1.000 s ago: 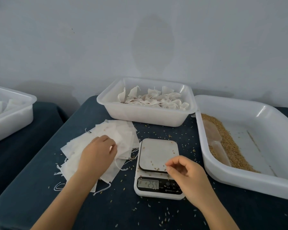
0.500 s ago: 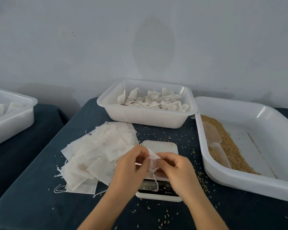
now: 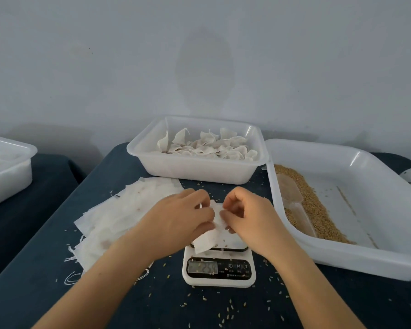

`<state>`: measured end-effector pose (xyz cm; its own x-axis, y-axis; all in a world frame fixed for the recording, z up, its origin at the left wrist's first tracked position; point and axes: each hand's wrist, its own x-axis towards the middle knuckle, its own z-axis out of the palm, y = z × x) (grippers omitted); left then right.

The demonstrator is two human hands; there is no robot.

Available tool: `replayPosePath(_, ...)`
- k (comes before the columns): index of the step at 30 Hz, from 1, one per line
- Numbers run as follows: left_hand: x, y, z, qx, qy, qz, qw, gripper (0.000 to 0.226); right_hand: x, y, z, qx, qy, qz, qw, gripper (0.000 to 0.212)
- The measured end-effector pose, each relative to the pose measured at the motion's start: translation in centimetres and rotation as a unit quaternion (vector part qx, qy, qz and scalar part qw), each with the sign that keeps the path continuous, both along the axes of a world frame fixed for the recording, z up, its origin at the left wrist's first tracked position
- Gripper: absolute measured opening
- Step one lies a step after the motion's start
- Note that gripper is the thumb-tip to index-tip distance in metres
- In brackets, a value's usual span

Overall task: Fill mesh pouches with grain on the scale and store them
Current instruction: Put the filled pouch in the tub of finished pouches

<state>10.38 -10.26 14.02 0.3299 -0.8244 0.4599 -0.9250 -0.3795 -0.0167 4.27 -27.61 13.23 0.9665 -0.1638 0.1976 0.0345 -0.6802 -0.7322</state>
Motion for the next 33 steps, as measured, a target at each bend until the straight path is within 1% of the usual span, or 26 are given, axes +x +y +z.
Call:
replayPosePath(2, 0.5, -0.3, 0.3, -0.029, 0.026, -0.003, 0.999, 0.015, 0.1, -0.5, 0.5, -0.044, -0.007, -0.01, 0.999, 0.022)
replayPosePath(4, 0.5, -0.8, 0.2, -0.059, 0.065, -0.003, 0.996, 0.018, 0.1, -0.9, 1.4, -0.017, 0.034, 0.023, 0.999, 0.017)
replayPosePath(5, 0.5, -1.0, 0.1, -0.075, 0.083, 0.0, 0.994, 0.017, 0.1, -1.4, 2.0, 0.008, 0.065, 0.046, 0.997, 0.012)
replayPosePath(6, 0.4, -1.3, 0.0, -0.091, 0.094, 0.004, 0.991, 0.015, 0.2, -2.2, 2.6, 0.017, 0.081, 0.046, 0.996, 0.005)
replayPosePath(7, 0.4, -1.5, -0.1, -0.106, 0.102, 0.008, 0.989, 0.012, 0.6, -3.6, 3.1, 0.002, 0.082, 0.015, 0.996, 0.006)
replayPosePath(8, 0.5, -1.6, -0.1, -0.122, 0.111, 0.011, 0.986, 0.009, 1.2, -5.3, 3.6, -0.033, 0.081, -0.042, 0.995, 0.015)
replayPosePath(9, 0.6, -1.7, -0.2, -0.135, 0.119, 0.013, 0.984, 0.008, 1.9, -7.4, 4.1, -0.085, 0.102, -0.108, 0.985, 0.023)
replayPosePath(10, 0.6, -1.7, -0.3, -0.144, 0.124, 0.014, 0.982, 0.007, 2.5, -9.4, 4.6, -0.158, 0.155, -0.165, 0.961, 0.03)
replayPosePath(11, 0.7, -1.7, -0.4, -0.147, 0.124, 0.015, 0.981, 0.007, 2.9, -11.1, 4.8, -0.23, 0.225, -0.198, 0.926, 0.036)
replayPosePath(12, 0.7, -1.8, -0.5, -0.145, 0.122, 0.014, 0.982, 0.006, 3.2, -12.3, 4.6, -0.276, 0.298, -0.205, 0.89, 0.044)
replayPosePath(13, 0.8, -1.9, -0.6, -0.141, 0.119, 0.014, 0.983, 0.006, 3.3, -13.1, 4.1, -0.298, 0.36, -0.191, 0.863, 0.05)
replayPosePath(14, 0.8, -2.1, -0.7, -0.139, 0.116, 0.013, 0.983, 0.006, 3.3, -13.6, 3.3, -0.299, 0.407, -0.171, 0.846, 0.057)
replayPosePath(15, 0.8, -2.2, -0.8, -0.14, 0.113, 0.01, 0.984, 0.006, 3.3, -14.0, 2.4, -0.293, 0.434, -0.155, 0.838, 0.053)
replayPosePath(17, 0.9, -2.5, -0.9, -0.143, 0.11, 0.005, 0.984, 0.007, 3.3, -14.5, 0.9, -0.274, 0.447, -0.151, 0.838, 0.042)
replayPosePath(20, 0.8, -2.9, -1.1, -0.14, 0.103, 0.003, 0.985, 0.01, 3.2, -14.8, 0.4, -0.259, 0.438, -0.16, 0.846, 0.033)
replayPosePath(23, 0.8, -3.2, -1.3, -0.136, 0.102, 0.006, 0.985, 0.009, 3.3, -14.4, 0.1, -0.23, 0.441, -0.163, 0.852, 0.034)
replayPosePath(26, 1.0, -3.4, -1.4, -0.144, 0.12, 0.002, 0.982, 0.007, 3.2, -13.9, 0.3, -0.239, 0.439, -0.16, 0.851, 0.035)
replayPosePath(28, 1.0, -3.5, -1.5, -0.145, 0.129, 0.004, 0.981, 0.006, 3.1, -14.3, 1.0, -0.228, 0.407, -0.177, 0.867, 0.034)
replayPosePath(30, 1.0, -3.5, -1.5, -0.146, 0.131, 0.008, 0.981, 0.004, 2.8, -15.0, 2.3, -0.192, 0.369, -0.194, 0.888, 0.028)
replayPosePath(31, 1.1, -3.6, -1.5, -0.146, 0.13, 0.009, 0.981, 0.004, 2.6, -15.3, 3.2, -0.183, 0.363, -0.196, 0.893, 0.024)
replayPosePath(33, 1.1, -3.7, -1.5, -0.144, 0.127, 0.007, 0.981, 0.003, 1.9, -15.7, 5.2, -0.2, 0.331, -0.208, 0.898, 0.025)
